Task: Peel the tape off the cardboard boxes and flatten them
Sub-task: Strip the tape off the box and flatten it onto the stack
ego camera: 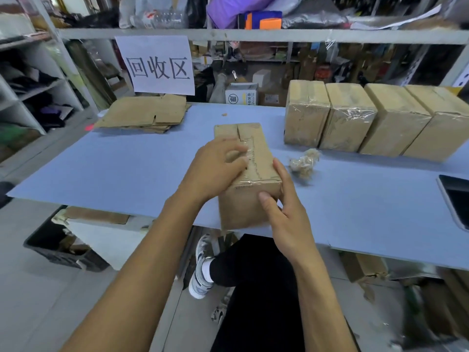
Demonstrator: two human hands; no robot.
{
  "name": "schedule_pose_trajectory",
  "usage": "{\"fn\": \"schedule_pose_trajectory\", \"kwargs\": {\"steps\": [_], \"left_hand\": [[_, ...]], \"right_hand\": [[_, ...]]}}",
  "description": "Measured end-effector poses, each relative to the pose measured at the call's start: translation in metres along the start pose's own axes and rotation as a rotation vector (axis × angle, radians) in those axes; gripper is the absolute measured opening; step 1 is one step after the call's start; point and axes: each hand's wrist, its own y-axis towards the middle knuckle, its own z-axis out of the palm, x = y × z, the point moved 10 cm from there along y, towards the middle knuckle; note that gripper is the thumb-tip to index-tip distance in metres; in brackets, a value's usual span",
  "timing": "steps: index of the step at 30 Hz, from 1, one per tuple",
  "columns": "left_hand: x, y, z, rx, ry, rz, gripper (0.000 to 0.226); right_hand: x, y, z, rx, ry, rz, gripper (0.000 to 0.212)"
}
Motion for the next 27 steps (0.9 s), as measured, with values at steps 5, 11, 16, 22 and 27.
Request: {"fn": "schedule_pose_trajectory", "kwargs": {"steps": [5,11,16,22,27], "left_hand": [[0.022,-0.077,0.001,-0.284,-0.381,-0.083,0.042],[0.034,-0.111,0.011,-0.471,-0.476,-0.123,0.066],[0.028,-0.112,0.009,-0.391,-0.310,-0.074,0.076],[0.018,-0.115,0.013,-0.432,-0.186,-0.056,0.070],[0.014,-0.106,0.011,-0.410,-0.007,-0.028,0.069]], "right_hand": [[-0.004,-0.003,-0.008,-0.110,0.005,-0.030,0.052],[-0.007,-0.013,-0.009,-0.141,-0.028,-0.067,0.054],[-0.003,-0.014,-0.017,-0.201,-0.108,-0.107,0.082],[0.000,-0.015,-0.021,-0.202,-0.197,-0.106,0.088],[-0.003,-0.012,-0.014,-0.182,-0.111,-0.111,0.084]]}}
